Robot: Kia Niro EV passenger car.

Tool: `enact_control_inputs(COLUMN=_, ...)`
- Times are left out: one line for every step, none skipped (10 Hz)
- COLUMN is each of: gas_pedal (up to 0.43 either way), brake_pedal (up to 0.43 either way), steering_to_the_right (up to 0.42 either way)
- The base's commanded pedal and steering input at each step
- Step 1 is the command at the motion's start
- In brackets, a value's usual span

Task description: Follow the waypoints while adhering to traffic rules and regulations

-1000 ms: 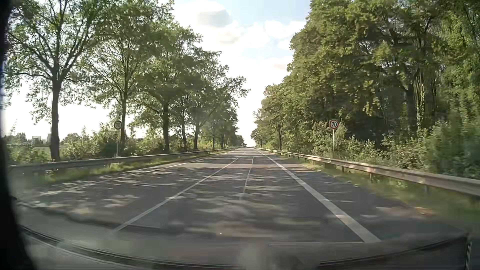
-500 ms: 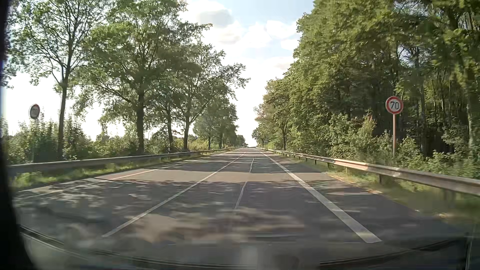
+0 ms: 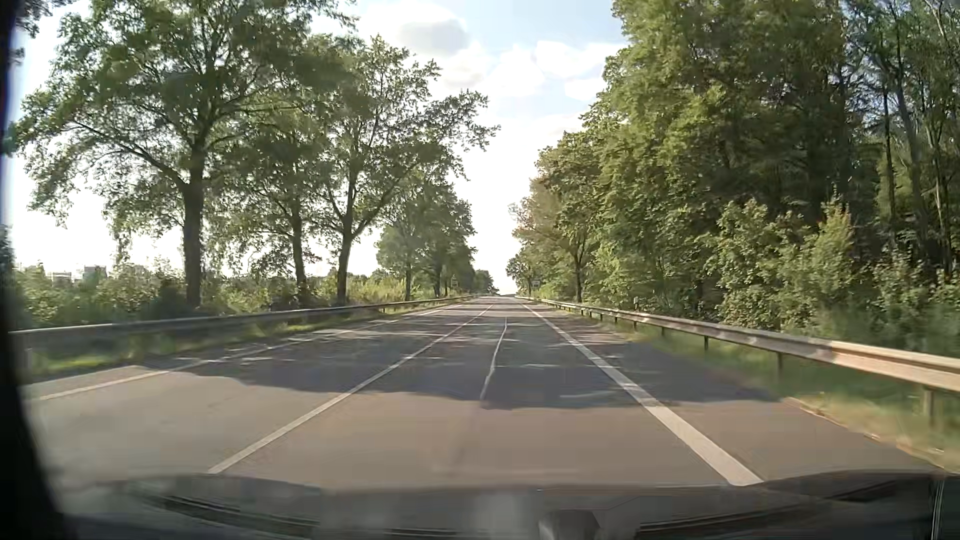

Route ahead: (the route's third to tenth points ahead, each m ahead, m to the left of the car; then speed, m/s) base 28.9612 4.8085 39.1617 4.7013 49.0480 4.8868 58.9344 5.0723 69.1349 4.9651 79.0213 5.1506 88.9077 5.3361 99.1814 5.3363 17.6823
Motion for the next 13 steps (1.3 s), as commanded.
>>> enact_control_inputs(gas_pedal=0.209, brake_pedal=0.006, steering_to_the_right=0.000)
enact_control_inputs(gas_pedal=0.209, brake_pedal=0.006, steering_to_the_right=0.000)
enact_control_inputs(gas_pedal=0.209, brake_pedal=0.006, steering_to_the_right=0.000)
enact_control_inputs(gas_pedal=0.209, brake_pedal=0.006, steering_to_the_right=0.000)
enact_control_inputs(gas_pedal=0.197, brake_pedal=0.006, steering_to_the_right=0.000)
enact_control_inputs(gas_pedal=0.197, brake_pedal=0.006, steering_to_the_right=0.000)
enact_control_inputs(gas_pedal=0.197, brake_pedal=0.006, steering_to_the_right=0.000)
enact_control_inputs(gas_pedal=0.197, brake_pedal=0.006, steering_to_the_right=0.000)
enact_control_inputs(gas_pedal=0.197, brake_pedal=0.006, steering_to_the_right=0.000)
enact_control_inputs(gas_pedal=0.197, brake_pedal=0.006, steering_to_the_right=0.000)
enact_control_inputs(gas_pedal=0.197, brake_pedal=0.006, steering_to_the_right=0.000)
enact_control_inputs(gas_pedal=0.197, brake_pedal=0.006, steering_to_the_right=0.000)
enact_control_inputs(gas_pedal=0.197, brake_pedal=0.006, steering_to_the_right=0.000)
